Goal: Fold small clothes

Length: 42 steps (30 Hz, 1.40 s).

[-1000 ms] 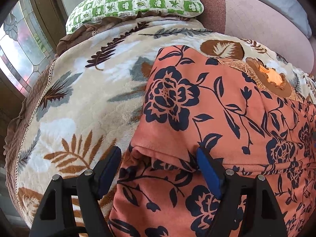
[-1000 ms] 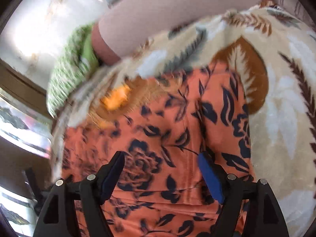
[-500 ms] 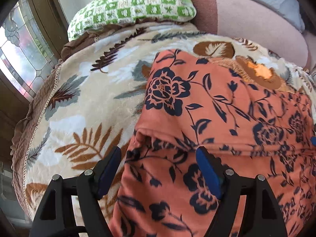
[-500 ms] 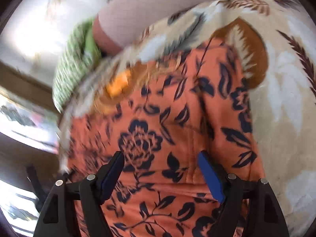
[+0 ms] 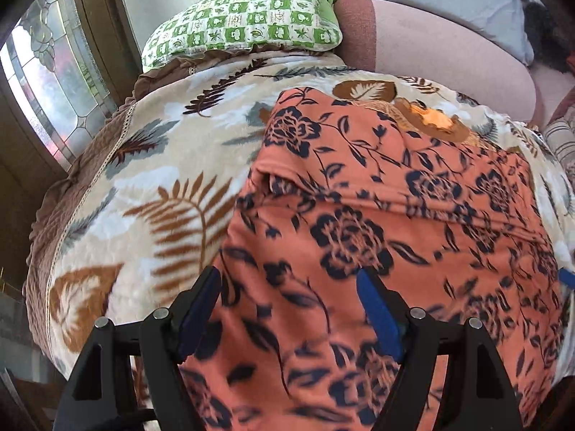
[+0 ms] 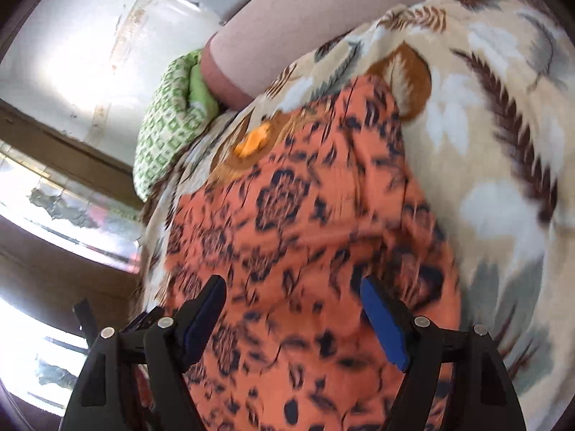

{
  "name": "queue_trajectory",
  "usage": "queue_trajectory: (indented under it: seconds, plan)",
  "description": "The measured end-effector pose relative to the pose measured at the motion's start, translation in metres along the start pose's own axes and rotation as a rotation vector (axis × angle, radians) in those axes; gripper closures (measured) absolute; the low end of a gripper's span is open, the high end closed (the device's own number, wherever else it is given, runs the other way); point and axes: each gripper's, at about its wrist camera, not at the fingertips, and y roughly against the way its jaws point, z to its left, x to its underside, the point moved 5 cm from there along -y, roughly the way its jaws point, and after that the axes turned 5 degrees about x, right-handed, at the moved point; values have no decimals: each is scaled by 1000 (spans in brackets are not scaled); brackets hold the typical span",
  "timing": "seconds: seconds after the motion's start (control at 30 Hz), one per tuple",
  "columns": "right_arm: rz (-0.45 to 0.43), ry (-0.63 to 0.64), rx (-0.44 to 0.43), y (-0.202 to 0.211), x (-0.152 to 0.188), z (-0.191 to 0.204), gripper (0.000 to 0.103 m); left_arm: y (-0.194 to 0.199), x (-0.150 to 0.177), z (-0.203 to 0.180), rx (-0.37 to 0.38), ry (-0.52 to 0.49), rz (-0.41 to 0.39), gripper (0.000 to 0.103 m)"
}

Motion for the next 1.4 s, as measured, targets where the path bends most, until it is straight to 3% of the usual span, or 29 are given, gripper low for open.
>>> queue_trajectory:
  seconds: [0.03,0.1,0.13,0.23,0.47,0.5,0.57,0.6,0.63,0.7,0.83,1.0,1.17,1.4]
  plan:
    - [13,1,16,-3,7,-5,23,4,6,-2,9,2,1,24]
    - [29,-35,145,-10,17,-28,23,8,19,-6,14,-6,11,24]
    - [28,-77,152,-9,19,-37,23,9,27,-8,14,-15,18,24]
    - [-12,-124,102,6,19,-40,23,7,47,-7,2,-30,40,24]
    - [-17,-9,-31,-2,-13,3,23,4,75,-8,9,-27,69,24]
    - [4,-28,-34,-12,-19,-2,23,4,77,-8,10,-29,72,24]
    - [39,-92,104,-29,-22,-31,23,6,79,-8,21,-28,76,24]
    - [44,-142,128,-31,-22,-46,23,8,80,-6,27,-26,73,24]
    - [18,-179,58,-24,-21,-50,24,10,80,-2,32,-22,69,24]
    - [-1,-170,65,-2,-14,-51,24,16,83,6,45,-5,58,24]
    - [13,-76,57,48,23,-46,24,22,97,29,59,37,67,24]
    - [108,-114,74,85,101,-67,24,36,121,54,81,88,83,24]
    - [246,-139,55,68,171,-70,24,45,147,71,129,140,118,24]
    - [288,-142,156,45,187,-74,24,40,165,91,202,248,175,26]
